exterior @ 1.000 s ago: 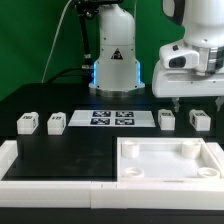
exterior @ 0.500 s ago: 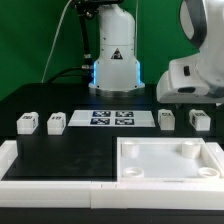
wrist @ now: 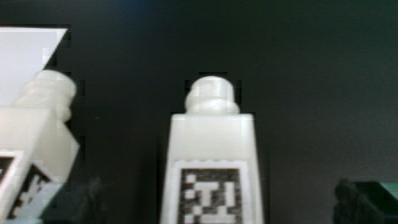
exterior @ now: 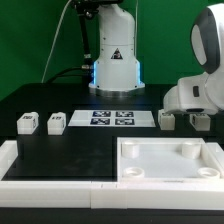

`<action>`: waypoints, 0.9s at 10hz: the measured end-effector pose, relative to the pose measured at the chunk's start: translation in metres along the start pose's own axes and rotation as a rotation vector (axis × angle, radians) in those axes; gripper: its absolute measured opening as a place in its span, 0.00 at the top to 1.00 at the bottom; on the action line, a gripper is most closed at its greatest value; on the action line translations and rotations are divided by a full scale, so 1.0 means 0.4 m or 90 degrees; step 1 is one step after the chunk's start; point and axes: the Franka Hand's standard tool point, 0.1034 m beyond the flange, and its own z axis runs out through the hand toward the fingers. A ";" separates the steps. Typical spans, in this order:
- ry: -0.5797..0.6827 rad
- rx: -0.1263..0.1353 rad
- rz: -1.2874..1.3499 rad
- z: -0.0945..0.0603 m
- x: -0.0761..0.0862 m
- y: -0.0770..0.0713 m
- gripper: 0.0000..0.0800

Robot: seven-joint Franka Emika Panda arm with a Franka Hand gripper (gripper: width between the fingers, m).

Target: Assemble one leg

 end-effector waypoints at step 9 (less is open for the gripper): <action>0.003 0.006 0.002 0.026 0.019 0.020 0.64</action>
Offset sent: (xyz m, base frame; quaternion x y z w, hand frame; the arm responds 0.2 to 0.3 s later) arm -0.0025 -0.0128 -0.0080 -0.0034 0.0089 -0.0142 0.9999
